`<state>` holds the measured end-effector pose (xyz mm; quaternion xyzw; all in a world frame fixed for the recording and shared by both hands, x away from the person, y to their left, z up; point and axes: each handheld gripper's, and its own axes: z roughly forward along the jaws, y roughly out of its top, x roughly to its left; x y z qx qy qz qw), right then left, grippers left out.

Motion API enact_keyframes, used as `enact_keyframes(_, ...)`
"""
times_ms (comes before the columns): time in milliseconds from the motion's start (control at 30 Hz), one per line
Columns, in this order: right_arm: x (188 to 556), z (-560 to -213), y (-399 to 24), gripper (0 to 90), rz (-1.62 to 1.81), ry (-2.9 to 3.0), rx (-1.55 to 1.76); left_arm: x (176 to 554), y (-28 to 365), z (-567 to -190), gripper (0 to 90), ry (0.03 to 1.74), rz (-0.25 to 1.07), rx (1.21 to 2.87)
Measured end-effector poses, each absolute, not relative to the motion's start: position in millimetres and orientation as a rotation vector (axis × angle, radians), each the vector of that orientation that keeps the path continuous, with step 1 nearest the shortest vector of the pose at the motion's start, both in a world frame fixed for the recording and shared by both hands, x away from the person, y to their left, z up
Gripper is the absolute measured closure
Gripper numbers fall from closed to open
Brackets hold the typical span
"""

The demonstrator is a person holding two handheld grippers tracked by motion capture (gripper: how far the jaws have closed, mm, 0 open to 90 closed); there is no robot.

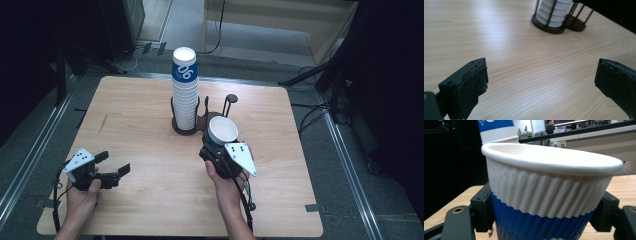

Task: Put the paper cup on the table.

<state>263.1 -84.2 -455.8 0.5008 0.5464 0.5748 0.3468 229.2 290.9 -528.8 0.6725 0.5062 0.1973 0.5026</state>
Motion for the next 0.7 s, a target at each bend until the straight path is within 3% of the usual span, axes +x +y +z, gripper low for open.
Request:
enact_keyframes(400,274.9,-467.1,-109.7,23.0,1.437,1.380,1.319,228.9,330.8,-539.3,0.0,1.324,0.558,1.579)
enact_keyframes(700,291.3,-473.2,-132.2,23.0,1.375,1.342,1.341,231.0,336.7,-547.0,0.0,1.335,0.580,1.561)
